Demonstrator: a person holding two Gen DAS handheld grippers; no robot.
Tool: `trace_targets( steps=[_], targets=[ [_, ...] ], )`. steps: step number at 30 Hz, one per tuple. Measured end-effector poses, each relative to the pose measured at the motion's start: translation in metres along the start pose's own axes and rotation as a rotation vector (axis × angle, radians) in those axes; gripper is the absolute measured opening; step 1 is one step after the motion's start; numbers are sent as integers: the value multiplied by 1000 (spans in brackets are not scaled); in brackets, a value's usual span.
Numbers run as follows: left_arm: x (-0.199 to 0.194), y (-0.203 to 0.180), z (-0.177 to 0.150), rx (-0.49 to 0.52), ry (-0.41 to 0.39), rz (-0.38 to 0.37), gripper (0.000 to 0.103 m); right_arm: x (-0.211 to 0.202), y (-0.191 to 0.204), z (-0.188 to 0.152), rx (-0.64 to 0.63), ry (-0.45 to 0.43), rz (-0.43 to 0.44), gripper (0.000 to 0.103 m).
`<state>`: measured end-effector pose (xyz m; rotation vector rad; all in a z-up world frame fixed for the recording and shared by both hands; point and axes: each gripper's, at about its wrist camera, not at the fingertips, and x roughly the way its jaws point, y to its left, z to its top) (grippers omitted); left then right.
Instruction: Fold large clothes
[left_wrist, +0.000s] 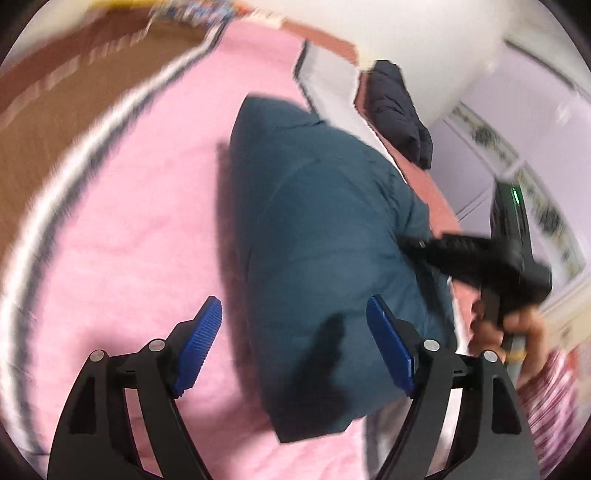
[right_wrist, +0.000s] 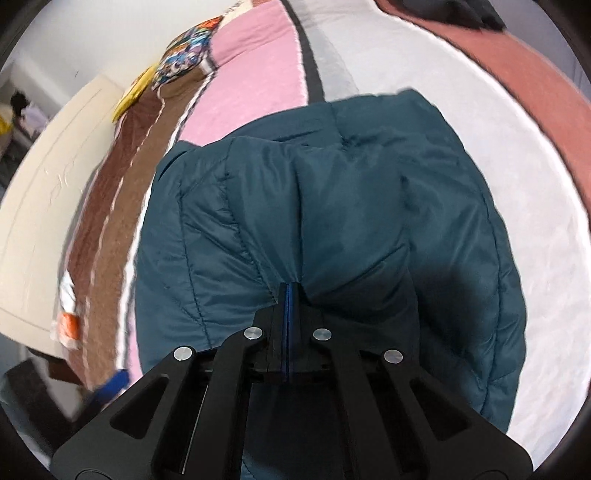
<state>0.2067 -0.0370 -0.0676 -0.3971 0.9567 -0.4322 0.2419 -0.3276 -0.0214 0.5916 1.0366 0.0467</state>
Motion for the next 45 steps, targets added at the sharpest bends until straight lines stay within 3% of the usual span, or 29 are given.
trace_targets(
  steps=[3, 5, 6, 8, 11, 14, 22, 25, 32, 34, 36, 37, 38, 41, 45],
  targets=[
    [23, 20, 14, -118, 55, -54, 78, -15, 2, 2, 24, 6, 39, 0],
    [35, 25, 19, -157, 77, -84, 79, -32, 8, 1, 15, -9, 51, 8],
    [38, 23, 22, -157, 80, -92, 79, -44, 9, 0, 7, -23, 63, 12],
    [41, 16, 24, -123, 76, -84, 80, -75, 4, -5, -22, -81, 60, 41],
    [43, 7, 27, -60, 71, -75, 80, -107, -17, -14, -47, -120, -1, 50],
    [49, 10, 28, -63, 79, -88, 83, -113, -53, -22, 3, -72, -20, 60],
    [62, 28, 27, -170, 122, -178, 87, -58, -109, -45, 132, 76, -3, 64],
    [62, 24, 28, -151, 130, -176, 87, -42, -116, -52, 143, 124, 15, 65],
    [69, 6, 31, -74, 129, -138, 93, -26, -142, -62, 218, 140, 72, 74],
    [70, 1, 31, -53, 120, -115, 94, -26, -145, -63, 224, 135, 88, 73],
    [69, -3, 30, -35, 114, -97, 92, -26, -145, -64, 211, 134, 117, 63],
    [68, -4, 30, -31, 113, -91, 89, -26, -144, -65, 215, 140, 158, 45],
    [67, -8, 30, -19, 107, -83, 83, -26, -143, -65, 223, 140, 192, 34],
    [61, -10, 30, 14, 87, -60, 68, -30, -135, -66, 179, 123, 188, 22],
    [51, -14, 31, 65, 42, -27, 53, -40, -116, -70, 97, 75, 132, 16]
  ],
)
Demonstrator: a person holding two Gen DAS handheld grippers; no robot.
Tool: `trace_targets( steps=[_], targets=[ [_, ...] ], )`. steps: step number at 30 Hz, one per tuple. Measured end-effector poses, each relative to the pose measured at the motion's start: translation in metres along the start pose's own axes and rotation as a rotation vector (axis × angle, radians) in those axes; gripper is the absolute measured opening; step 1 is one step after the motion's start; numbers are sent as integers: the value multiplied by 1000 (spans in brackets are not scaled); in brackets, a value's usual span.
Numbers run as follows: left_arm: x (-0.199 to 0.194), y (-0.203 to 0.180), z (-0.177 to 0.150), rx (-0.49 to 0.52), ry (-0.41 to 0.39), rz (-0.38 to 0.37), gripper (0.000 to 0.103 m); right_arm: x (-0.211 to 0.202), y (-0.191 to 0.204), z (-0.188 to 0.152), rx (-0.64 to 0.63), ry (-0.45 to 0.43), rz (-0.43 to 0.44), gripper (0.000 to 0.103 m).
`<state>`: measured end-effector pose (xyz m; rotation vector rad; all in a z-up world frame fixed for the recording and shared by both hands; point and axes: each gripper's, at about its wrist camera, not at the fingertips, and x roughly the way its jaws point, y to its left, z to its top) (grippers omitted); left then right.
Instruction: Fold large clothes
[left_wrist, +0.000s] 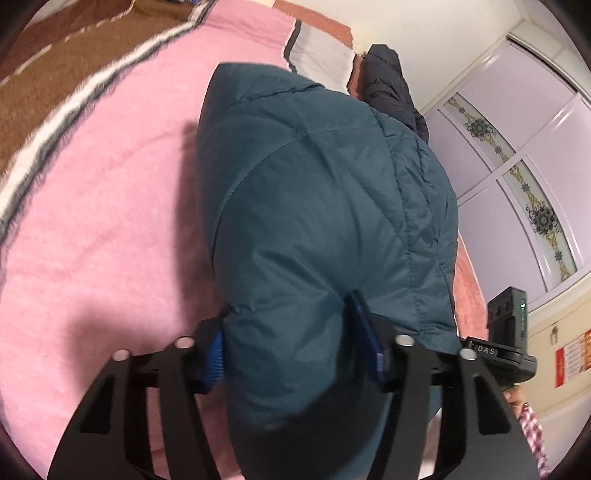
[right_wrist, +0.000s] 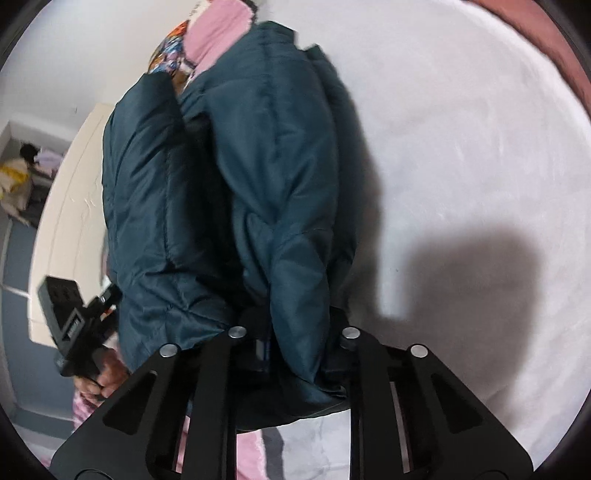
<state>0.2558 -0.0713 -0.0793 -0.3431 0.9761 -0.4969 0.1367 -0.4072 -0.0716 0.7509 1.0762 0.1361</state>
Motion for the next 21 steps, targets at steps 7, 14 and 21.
trace_targets(
  steps=[7, 14, 21],
  targets=[
    [-20, -9, 6, 86, -49, 75, 41, -5, 36, -14, -58, -51, -38, 13],
    [-57, 14, 11, 103, -93, 154, 40, 15, 80, -36, -136, -29, -32, 12],
    [-97, 64, 2, 56, -111, 189, 40, 45, 123, -55, -179, 12, -36, 12]
  ],
)
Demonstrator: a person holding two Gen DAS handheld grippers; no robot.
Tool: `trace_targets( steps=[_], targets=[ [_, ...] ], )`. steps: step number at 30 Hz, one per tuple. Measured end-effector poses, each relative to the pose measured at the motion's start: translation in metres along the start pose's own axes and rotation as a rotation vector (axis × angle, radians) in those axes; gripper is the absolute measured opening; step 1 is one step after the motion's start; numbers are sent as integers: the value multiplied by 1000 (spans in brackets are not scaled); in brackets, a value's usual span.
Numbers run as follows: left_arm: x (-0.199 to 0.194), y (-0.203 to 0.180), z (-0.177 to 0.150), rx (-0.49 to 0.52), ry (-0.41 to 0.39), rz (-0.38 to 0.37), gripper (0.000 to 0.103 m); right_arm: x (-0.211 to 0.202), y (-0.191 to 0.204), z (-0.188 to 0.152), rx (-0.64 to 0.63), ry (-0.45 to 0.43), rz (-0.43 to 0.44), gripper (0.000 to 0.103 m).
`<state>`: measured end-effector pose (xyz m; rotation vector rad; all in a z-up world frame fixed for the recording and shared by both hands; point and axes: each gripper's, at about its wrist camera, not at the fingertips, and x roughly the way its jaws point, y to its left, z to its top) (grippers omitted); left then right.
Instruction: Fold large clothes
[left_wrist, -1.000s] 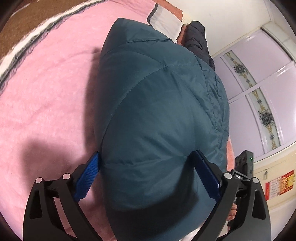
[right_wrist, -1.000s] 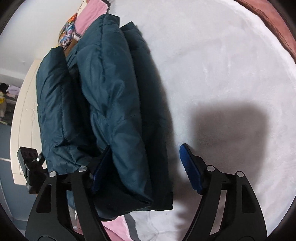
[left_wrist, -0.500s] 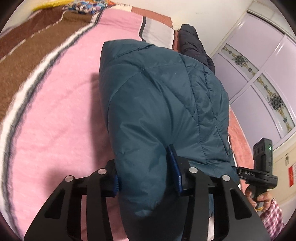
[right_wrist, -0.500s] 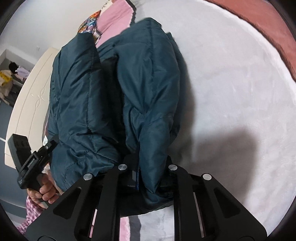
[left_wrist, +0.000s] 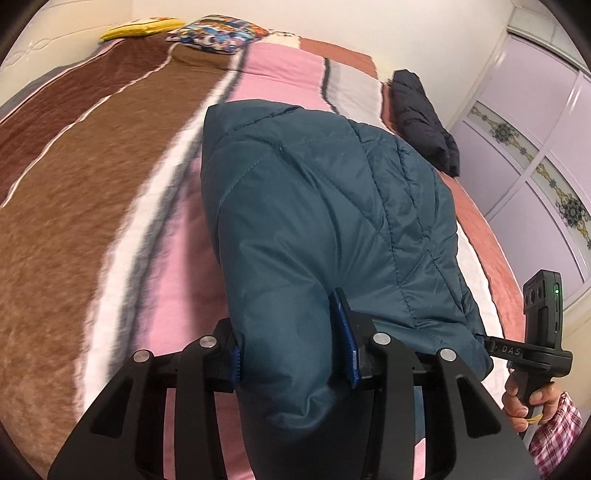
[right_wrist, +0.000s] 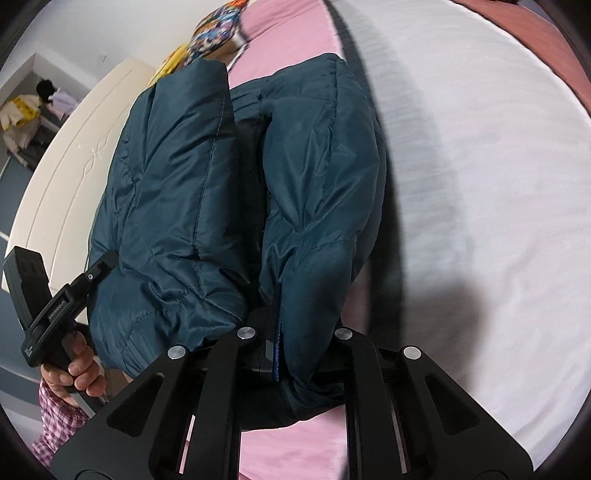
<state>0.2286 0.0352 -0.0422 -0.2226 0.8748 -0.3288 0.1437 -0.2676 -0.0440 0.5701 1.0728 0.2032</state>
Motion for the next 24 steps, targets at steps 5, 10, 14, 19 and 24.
trace_targets(
  steps=[5, 10, 14, 19, 24],
  targets=[
    [-11, 27, -5, -16, -3, -1, 40, 17, 20, -1, -16, 19, -26, 12],
    [-13, 38, -8, -18, -2, -19, 40, 29, 28, -7, -5, 29, -51, 12],
    [-12, 43, -11, -16, -5, -36, 40, 42, 45, 6, 4, 32, -74, 12],
    [-11, 49, -13, -15, 1, -52, 40, 52, 59, 13, 12, 36, -92, 12],
    [-9, 53, -14, -24, 7, -65, 41, 57, 64, 16, 19, 38, -95, 12]
  ],
)
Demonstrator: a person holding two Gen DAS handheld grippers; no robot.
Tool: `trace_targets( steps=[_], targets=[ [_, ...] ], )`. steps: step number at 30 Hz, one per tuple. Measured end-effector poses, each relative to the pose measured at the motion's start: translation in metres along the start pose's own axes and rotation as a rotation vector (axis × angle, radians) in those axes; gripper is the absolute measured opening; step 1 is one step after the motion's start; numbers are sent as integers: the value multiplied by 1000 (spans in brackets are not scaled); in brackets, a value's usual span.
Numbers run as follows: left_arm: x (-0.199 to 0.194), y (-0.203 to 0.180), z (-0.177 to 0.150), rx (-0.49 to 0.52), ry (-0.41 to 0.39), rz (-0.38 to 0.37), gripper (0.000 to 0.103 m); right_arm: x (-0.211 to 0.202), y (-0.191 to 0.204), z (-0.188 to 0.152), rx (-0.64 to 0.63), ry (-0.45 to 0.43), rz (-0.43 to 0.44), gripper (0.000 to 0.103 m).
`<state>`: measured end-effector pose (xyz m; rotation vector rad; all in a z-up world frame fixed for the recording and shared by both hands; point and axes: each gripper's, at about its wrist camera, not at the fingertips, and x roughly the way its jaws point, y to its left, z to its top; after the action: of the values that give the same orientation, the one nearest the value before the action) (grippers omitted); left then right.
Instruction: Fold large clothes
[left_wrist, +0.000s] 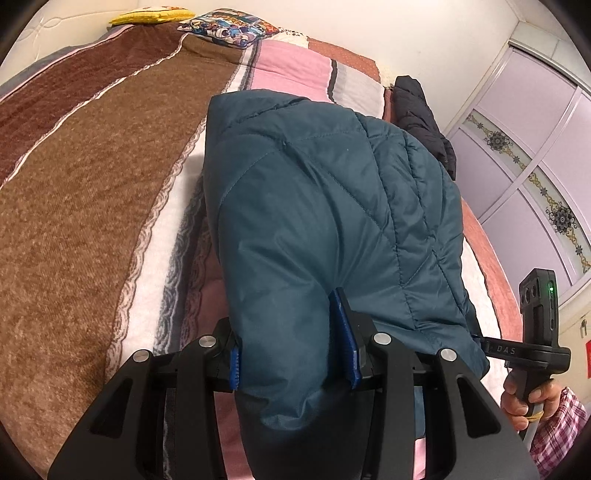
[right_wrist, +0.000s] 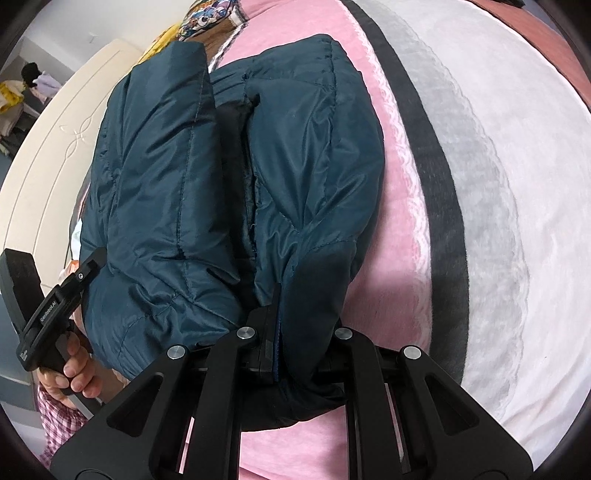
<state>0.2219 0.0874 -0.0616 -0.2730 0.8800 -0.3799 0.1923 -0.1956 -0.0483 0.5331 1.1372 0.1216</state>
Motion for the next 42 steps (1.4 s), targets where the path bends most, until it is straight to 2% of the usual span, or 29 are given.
trace_targets(
  steps=[13, 15, 17, 19, 24, 30, 33, 37, 40, 42],
  targets=[
    [5, 17, -1, -49, 37, -43, 44, 4, -6, 4, 12, -9, 18, 13],
    [5, 17, -1, -50, 43, -41, 47, 3, -11, 4, 19, -8, 25, 13],
    [4, 17, 0, -58, 51, -21, 59, 3, -16, 4, 35, -4, 34, 15],
    [0, 17, 0, -56, 46, 17, 63, 2, -20, 5, 37, -5, 42, 18],
    [-24, 8, 2, 12, 2, 94, 63, -5, -28, 6, 64, -6, 42, 24],
    [-61, 3, 1, 20, -55, 113, 63, -23, -35, 2, 65, -38, 50, 29],
    [-60, -10, -8, 45, -34, 95, 63, -32, -34, -5, 23, -65, 23, 30],
    [-31, -32, -32, 125, 61, 112, 63, -29, -40, -11, 3, -51, -17, 32],
    [-28, -39, -39, 151, 42, 158, 63, -39, -46, -12, 29, -51, 17, 32],
    [-36, -38, -35, 123, 31, 124, 63, -48, -49, -12, 32, -64, 33, 33]
  ],
)
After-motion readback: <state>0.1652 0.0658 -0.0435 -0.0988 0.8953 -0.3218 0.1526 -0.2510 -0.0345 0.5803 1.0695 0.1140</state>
